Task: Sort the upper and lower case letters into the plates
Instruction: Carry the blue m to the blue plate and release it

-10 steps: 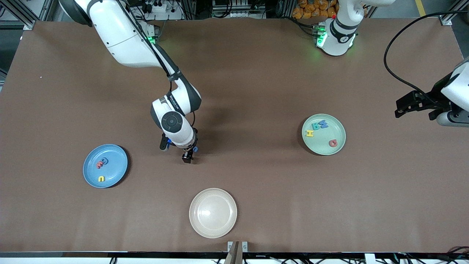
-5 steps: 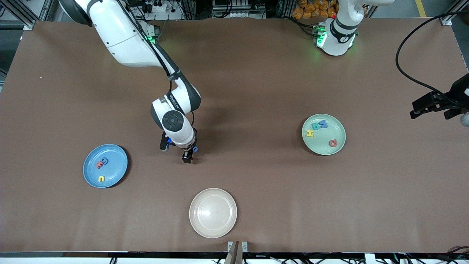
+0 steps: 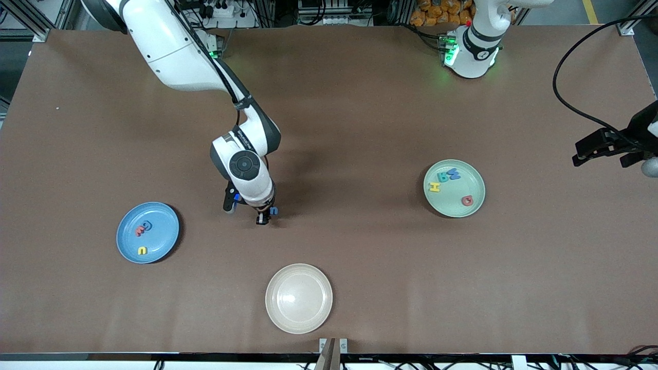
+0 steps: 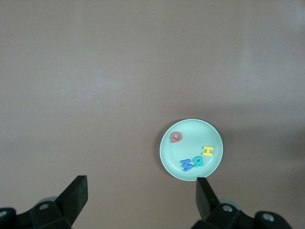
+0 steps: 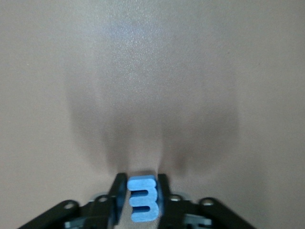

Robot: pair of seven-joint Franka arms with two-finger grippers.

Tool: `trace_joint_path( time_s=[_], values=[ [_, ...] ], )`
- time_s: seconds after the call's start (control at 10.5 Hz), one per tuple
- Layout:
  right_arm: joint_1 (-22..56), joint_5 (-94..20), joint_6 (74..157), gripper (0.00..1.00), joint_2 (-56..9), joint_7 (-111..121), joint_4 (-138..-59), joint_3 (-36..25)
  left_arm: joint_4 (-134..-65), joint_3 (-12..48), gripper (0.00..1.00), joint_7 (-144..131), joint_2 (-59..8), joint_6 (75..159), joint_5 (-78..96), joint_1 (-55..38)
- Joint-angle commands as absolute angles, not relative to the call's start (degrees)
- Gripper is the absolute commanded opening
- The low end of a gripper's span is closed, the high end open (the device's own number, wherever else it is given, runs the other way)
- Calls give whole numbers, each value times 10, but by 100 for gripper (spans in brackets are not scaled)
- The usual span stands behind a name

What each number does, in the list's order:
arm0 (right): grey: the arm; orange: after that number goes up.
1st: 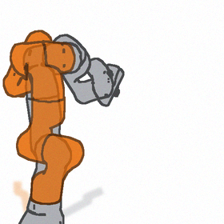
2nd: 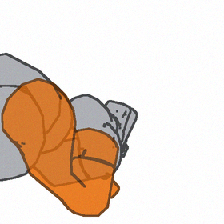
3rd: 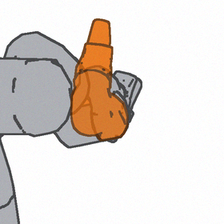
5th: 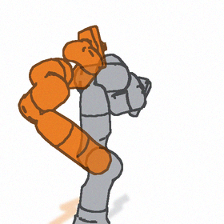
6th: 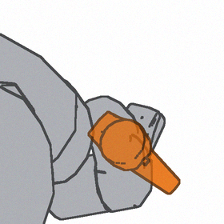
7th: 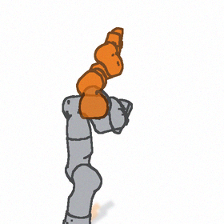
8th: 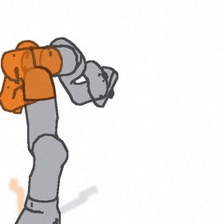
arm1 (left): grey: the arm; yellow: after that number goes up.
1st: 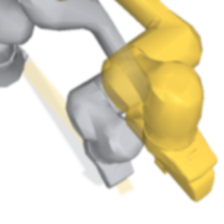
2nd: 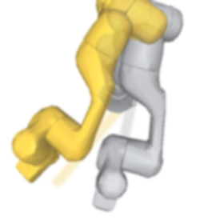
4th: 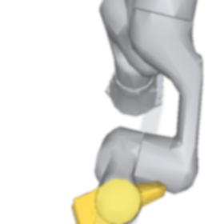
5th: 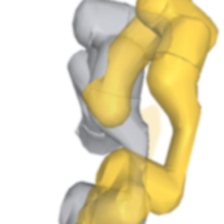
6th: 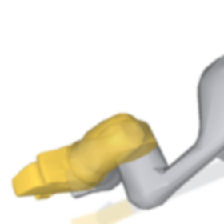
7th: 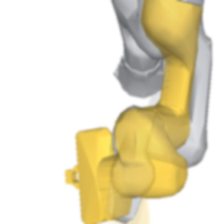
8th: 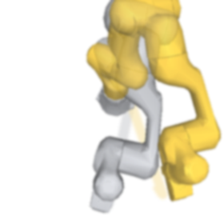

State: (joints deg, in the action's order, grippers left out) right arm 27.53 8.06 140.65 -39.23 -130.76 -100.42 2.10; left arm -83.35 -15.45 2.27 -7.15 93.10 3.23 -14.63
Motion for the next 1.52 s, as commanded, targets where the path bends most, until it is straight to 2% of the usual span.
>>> trace_joint_path(
  time_s=[0.0,0.19,0.38,0.48,0.76,1.05,1.24,1.43],
  values=[
    [275,96,1415,0,-374,-1302,-1021,16,-831,-147,100,12,-63,913,26,-147],
    [270,96,1413,0,-360,-1268,-1019,15,-835,-131,100,11,-54,913,25,-132],
    [245,96,1408,0,-338,-1202,-1019,13,-839,-64,100,9,-44,913,25,-77],
    [223,96,1403,0,-330,-1160,-1016,13,-852,-55,100,9,-33,911,20,-76],
    [172,116,1376,0,-310,-1005,-1015,1,-873,-48,100,9,-17,910,22,-75],
    [135,211,1347,0,-310,-918,-1012,-37,-887,-40,100,9,-7,910,25,-65],
    [134,212,1341,0,-312,-842,-1012,-84,-883,-28,100,9,-10,909,22,-63],
    [118,211,1317,0,-316,-782,-986,-105,-879,-27,100,9,-13,903,21,-65]
  ],
)
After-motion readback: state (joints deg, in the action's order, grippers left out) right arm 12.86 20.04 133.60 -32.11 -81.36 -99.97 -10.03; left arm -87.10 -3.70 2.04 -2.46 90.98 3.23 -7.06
